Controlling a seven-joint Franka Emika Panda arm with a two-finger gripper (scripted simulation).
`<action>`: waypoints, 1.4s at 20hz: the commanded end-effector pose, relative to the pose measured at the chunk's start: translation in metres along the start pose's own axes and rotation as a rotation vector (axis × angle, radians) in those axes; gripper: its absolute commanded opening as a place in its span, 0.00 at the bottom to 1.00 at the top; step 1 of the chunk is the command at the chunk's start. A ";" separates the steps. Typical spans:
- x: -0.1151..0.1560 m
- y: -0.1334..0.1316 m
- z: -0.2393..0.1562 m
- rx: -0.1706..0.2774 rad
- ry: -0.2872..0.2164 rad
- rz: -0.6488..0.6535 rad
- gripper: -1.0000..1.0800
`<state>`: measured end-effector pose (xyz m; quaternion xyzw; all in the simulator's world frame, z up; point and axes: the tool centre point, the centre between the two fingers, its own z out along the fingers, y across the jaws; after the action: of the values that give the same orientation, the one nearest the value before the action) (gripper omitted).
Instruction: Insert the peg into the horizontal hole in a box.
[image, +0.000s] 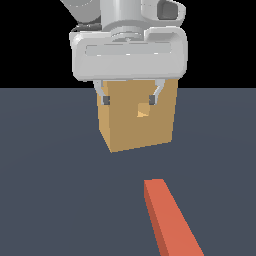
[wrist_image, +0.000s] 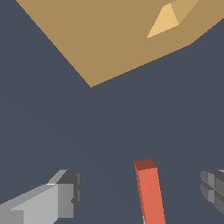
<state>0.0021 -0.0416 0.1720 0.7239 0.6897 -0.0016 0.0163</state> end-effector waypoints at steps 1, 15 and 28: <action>0.000 0.000 0.000 0.000 0.000 0.000 0.96; -0.051 0.011 0.024 0.004 0.006 -0.035 0.96; -0.158 0.044 0.078 0.013 0.019 -0.112 0.96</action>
<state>0.0357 -0.1906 0.1052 0.6878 0.7258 -0.0005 0.0059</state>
